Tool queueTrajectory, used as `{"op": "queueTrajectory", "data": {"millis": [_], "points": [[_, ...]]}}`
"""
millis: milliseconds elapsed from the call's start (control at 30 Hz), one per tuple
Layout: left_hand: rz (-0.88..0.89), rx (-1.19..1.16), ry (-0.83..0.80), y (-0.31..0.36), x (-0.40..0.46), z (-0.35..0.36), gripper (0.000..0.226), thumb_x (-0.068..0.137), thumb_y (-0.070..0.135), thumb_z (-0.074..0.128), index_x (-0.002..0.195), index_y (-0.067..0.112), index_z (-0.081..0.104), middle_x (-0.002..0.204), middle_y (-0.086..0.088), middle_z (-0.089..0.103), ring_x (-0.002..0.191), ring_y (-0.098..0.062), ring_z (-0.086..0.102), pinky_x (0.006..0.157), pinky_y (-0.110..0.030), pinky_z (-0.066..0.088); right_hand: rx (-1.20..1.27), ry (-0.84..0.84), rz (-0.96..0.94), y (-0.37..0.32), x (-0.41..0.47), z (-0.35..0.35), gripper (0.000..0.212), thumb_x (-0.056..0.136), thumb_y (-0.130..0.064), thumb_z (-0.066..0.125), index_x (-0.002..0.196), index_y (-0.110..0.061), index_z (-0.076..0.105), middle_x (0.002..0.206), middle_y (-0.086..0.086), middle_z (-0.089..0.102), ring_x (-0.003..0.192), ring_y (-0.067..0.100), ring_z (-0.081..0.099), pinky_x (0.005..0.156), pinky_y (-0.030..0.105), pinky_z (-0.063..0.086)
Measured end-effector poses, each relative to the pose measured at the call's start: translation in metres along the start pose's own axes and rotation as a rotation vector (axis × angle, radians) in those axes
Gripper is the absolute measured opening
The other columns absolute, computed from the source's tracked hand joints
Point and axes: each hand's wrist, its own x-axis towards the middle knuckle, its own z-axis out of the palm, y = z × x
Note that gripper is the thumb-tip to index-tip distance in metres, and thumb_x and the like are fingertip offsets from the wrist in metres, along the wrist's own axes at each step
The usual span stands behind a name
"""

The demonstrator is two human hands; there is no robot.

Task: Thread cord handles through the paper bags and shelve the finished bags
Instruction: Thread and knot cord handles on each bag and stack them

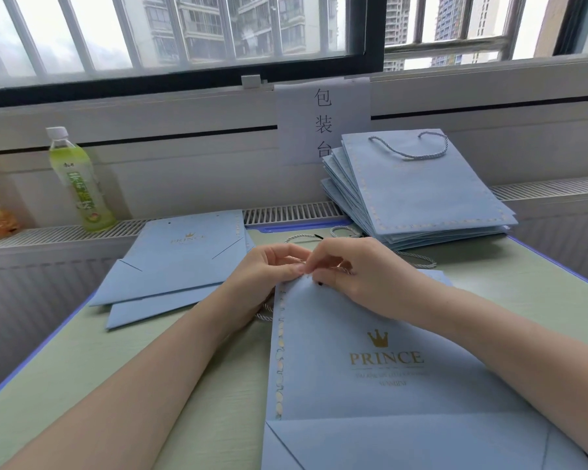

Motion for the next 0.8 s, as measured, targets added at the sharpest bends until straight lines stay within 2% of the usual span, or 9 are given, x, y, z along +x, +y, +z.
{"op": "queueTrajectory", "data": {"millis": [133, 200, 267, 333, 400, 500, 600, 700, 800], "points": [[0.04, 0.045, 0.084, 0.001, 0.001, 0.003, 0.017, 0.088, -0.003, 0.054, 0.093, 0.006, 0.068, 0.092, -0.018, 0.07, 0.076, -0.024, 0.066, 0.07, -0.03, 0.054, 0.106, 0.011, 0.068, 0.004, 0.002, -0.004, 0.019, 0.084, -0.006, 0.066, 0.095, -0.021, 0.069, 0.084, -0.008, 0.068, 0.082, 0.003, 0.062, 0.075, 0.013, 0.046], [0.073, 0.056, 0.135, 0.003, 0.001, 0.005, 0.019, 0.089, -0.004, 0.053, 0.089, 0.009, 0.068, 0.085, -0.012, 0.071, 0.071, -0.02, 0.065, 0.066, -0.028, 0.054, 0.039, 0.015, 0.106, 0.006, 0.002, -0.002, 0.017, 0.084, -0.015, 0.068, 0.098, -0.025, 0.066, 0.096, -0.009, 0.063, 0.091, 0.002, 0.054, 0.077, 0.01, 0.04], [0.102, 0.044, 0.191, 0.004, 0.001, 0.005, 0.019, 0.09, -0.001, 0.054, 0.086, 0.011, 0.068, 0.077, -0.007, 0.07, 0.066, -0.017, 0.064, 0.061, -0.027, 0.053, -0.053, -0.023, 0.157, 0.007, 0.002, -0.001, 0.018, 0.086, -0.029, 0.065, 0.103, -0.025, 0.064, 0.102, -0.01, 0.059, 0.099, 0.007, 0.049, 0.085, 0.018, 0.04], [0.116, 0.035, 0.221, 0.005, 0.002, 0.005, 0.017, 0.091, 0.001, 0.053, 0.086, 0.011, 0.066, 0.073, -0.007, 0.066, 0.063, -0.018, 0.061, 0.06, -0.028, 0.052, -0.049, -0.067, 0.206, 0.007, 0.002, -0.001, 0.021, 0.088, -0.034, 0.063, 0.102, -0.018, 0.064, 0.098, -0.006, 0.062, 0.094, 0.012, 0.054, 0.087, 0.028, 0.043], [0.093, 0.009, 0.226, 0.006, 0.003, 0.004, 0.018, 0.092, 0.001, 0.049, 0.086, 0.01, 0.063, 0.07, -0.006, 0.064, 0.06, -0.019, 0.058, 0.059, -0.028, 0.049, -0.022, -0.067, 0.228, 0.003, 0.002, -0.001, 0.019, 0.087, -0.034, 0.064, 0.095, -0.017, 0.064, 0.091, -0.004, 0.063, 0.086, 0.013, 0.057, 0.081, 0.031, 0.046], [0.005, 0.013, 0.204, 0.009, 0.007, 0.002, 0.021, 0.083, -0.006, 0.047, 0.073, 0.009, 0.059, 0.066, -0.006, 0.063, 0.056, -0.019, 0.054, 0.054, -0.024, 0.046, -0.004, -0.026, 0.241, 0.0, 0.001, 0.001, 0.011, 0.086, -0.032, 0.066, 0.085, -0.023, 0.06, 0.084, -0.008, 0.061, 0.079, 0.01, 0.055, 0.074, 0.027, 0.045], [-0.07, 0.123, 0.107, 0.014, 0.005, -0.004, 0.019, 0.062, 0.002, 0.048, 0.052, 0.015, 0.058, 0.069, -0.011, 0.061, 0.053, -0.016, 0.055, 0.048, -0.019, 0.045, -0.045, 0.008, 0.196, -0.004, 0.0, 0.002, 0.007, 0.086, -0.028, 0.067, 0.085, -0.022, 0.063, 0.087, -0.006, 0.063, 0.082, 0.012, 0.054, 0.076, 0.027, 0.042], [-0.143, 0.205, 0.031, 0.019, 0.004, -0.009, 0.023, 0.069, -0.004, 0.048, 0.054, 0.012, 0.056, 0.061, -0.008, 0.054, 0.044, -0.012, 0.05, 0.039, -0.016, 0.039, -0.112, -0.003, 0.142, -0.006, -0.001, 0.005, 0.012, 0.087, -0.028, 0.066, 0.092, -0.017, 0.066, 0.092, -0.005, 0.064, 0.089, 0.012, 0.052, 0.079, 0.027, 0.038], [-0.18, 0.273, 0.018, 0.025, 0.004, -0.009, 0.03, 0.081, -0.011, 0.039, 0.062, 0.009, 0.053, 0.056, -0.003, 0.05, 0.04, -0.009, 0.045, 0.037, -0.014, 0.035, -0.14, 0.019, 0.111, -0.007, -0.001, 0.005, 0.011, 0.087, -0.029, 0.065, 0.092, -0.019, 0.065, 0.088, -0.009, 0.06, 0.088, 0.01, 0.047, 0.073, 0.021, 0.034]]}}
